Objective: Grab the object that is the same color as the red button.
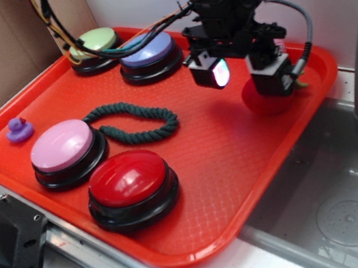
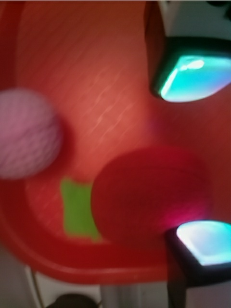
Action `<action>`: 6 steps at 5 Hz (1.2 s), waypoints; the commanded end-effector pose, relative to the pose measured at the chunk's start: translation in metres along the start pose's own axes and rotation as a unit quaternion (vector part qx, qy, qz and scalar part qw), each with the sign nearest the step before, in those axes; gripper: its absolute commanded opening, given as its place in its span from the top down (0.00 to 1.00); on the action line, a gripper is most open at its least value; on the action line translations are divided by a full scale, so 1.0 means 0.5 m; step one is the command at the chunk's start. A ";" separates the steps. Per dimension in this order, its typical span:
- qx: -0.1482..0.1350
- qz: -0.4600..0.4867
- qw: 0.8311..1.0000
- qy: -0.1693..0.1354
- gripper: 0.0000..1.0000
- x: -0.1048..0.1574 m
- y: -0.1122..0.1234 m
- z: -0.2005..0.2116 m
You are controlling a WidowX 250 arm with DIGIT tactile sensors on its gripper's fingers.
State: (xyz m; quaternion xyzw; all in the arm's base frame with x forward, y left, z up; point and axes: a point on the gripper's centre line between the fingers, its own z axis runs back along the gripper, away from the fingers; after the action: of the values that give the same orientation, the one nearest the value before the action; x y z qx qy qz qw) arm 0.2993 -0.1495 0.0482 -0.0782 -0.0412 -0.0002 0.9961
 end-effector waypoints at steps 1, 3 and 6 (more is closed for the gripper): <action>-0.006 -0.057 0.998 0.019 0.00 0.019 -0.068 -0.023; 0.003 -0.055 0.998 0.014 1.00 0.017 -0.077 -0.007; 0.001 -0.022 0.998 -0.066 1.00 -0.059 0.013 0.174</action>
State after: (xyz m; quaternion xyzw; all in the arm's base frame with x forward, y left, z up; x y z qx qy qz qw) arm 0.2617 -0.1289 0.1128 -0.0653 -0.0772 -0.0143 0.9948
